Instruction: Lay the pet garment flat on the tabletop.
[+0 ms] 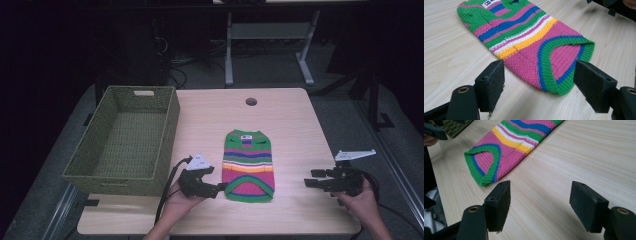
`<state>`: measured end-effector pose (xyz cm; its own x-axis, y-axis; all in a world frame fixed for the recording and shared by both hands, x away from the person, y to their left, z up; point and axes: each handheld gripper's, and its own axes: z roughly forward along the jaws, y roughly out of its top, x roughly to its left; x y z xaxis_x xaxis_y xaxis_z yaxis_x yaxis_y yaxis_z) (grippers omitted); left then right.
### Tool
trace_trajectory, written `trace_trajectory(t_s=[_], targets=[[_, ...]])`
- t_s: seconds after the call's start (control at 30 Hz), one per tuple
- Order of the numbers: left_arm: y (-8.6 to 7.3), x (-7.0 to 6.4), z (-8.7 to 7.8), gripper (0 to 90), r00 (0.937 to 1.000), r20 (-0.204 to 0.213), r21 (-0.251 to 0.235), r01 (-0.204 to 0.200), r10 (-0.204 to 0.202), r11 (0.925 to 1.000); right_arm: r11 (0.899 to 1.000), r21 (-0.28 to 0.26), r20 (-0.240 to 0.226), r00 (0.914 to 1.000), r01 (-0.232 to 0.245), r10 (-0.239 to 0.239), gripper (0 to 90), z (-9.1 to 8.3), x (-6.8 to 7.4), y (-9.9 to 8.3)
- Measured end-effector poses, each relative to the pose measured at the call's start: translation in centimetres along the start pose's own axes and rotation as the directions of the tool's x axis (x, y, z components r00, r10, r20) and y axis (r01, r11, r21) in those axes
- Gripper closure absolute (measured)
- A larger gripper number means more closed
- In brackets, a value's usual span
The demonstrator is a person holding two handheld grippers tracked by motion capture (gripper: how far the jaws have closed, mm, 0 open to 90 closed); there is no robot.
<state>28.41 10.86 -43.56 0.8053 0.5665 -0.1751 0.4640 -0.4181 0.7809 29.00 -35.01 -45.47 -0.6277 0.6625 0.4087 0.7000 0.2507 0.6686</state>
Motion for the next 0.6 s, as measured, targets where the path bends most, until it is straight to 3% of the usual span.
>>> trace_trajectory(t_s=[0.4,0.53,0.6], targets=[[-1.2,-0.2,-0.8,24.5,1.0000,-0.006,0.004,0.004,-0.004,1.0000,0.999,-0.051,0.027,0.9996,0.003,-0.001,32.6,-1.3,0.9,-1.6],[-1.8,-0.4,-1.2,24.5,0.9998,-0.003,-0.024,0.019,-0.019,0.9995,0.999,-0.044,0.066,0.9978,0.009,-0.006,32.2,-1.4,1.6,-2.4],[-2.4,-0.3,-1.6,24.2,0.9990,0.010,-0.068,0.044,-0.044,0.9967,0.999,-0.047,0.092,0.9956,0.024,-0.020,31.5,-1.3,2.2,-3.0]])
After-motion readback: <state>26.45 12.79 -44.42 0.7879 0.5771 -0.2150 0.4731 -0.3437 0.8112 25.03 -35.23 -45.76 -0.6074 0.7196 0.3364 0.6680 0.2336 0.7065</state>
